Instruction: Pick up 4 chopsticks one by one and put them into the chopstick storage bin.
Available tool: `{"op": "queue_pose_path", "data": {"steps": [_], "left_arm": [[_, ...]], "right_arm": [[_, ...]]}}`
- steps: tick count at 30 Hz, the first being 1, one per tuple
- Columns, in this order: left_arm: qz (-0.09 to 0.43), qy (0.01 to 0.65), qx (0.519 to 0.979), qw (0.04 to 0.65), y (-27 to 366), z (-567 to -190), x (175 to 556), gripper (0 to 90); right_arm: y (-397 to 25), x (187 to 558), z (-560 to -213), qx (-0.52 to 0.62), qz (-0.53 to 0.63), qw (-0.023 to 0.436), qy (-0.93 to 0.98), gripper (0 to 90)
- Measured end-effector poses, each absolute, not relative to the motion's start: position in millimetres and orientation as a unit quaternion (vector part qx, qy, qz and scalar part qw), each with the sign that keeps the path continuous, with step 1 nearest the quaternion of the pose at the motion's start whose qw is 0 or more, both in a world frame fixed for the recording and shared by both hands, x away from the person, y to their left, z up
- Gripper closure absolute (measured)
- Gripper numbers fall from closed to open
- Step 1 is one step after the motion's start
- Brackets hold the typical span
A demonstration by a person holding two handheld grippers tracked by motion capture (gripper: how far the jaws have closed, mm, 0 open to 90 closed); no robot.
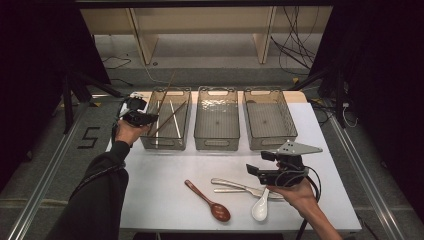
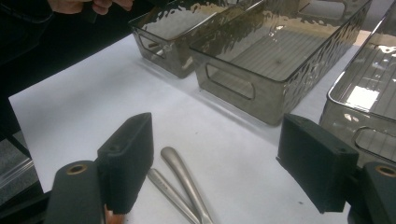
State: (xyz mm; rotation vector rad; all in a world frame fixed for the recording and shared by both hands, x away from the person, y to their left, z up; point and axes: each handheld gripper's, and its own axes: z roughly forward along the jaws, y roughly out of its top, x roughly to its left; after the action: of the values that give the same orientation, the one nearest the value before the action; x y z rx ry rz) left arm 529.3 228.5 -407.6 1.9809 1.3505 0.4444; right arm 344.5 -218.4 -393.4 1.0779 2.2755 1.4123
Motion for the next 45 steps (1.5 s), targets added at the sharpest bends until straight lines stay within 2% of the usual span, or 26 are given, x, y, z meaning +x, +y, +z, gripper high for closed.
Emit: {"op": "queue_pose_path", "data": {"steps": [4,10,15,20,30,45], "left_arm": [[0.156,0.532,0.758,0.344,227.9,-406.2,527.0,65.8],[0.136,0.506,0.766,0.374,216.8,-390.9,505.7,46.9],[0.132,0.472,0.777,0.394,203.1,-385.3,479.1,37.8],[0.118,0.443,0.784,0.418,191.1,-381.0,463.7,32.9],[0.119,0.409,0.805,0.413,179.4,-386.0,448.2,25.6],[0.097,0.362,0.839,0.395,150.6,-405.6,427.3,24.4]], "right_arm": [[-218.4,344.4,-393.4,0.370,0.485,0.126,0.782,27.6],[-218.1,344.8,-393.7,0.370,0.486,0.126,0.782,27.5],[-217.6,344.7,-394.3,0.370,0.484,0.127,0.782,27.6],[-216.3,344.6,-394.3,0.369,0.483,0.127,0.784,27.6],[-219.4,343.5,-394.2,0.369,0.484,0.129,0.782,27.6],[-219.3,343.6,-394.8,0.369,0.481,0.129,0.784,27.6]]}}
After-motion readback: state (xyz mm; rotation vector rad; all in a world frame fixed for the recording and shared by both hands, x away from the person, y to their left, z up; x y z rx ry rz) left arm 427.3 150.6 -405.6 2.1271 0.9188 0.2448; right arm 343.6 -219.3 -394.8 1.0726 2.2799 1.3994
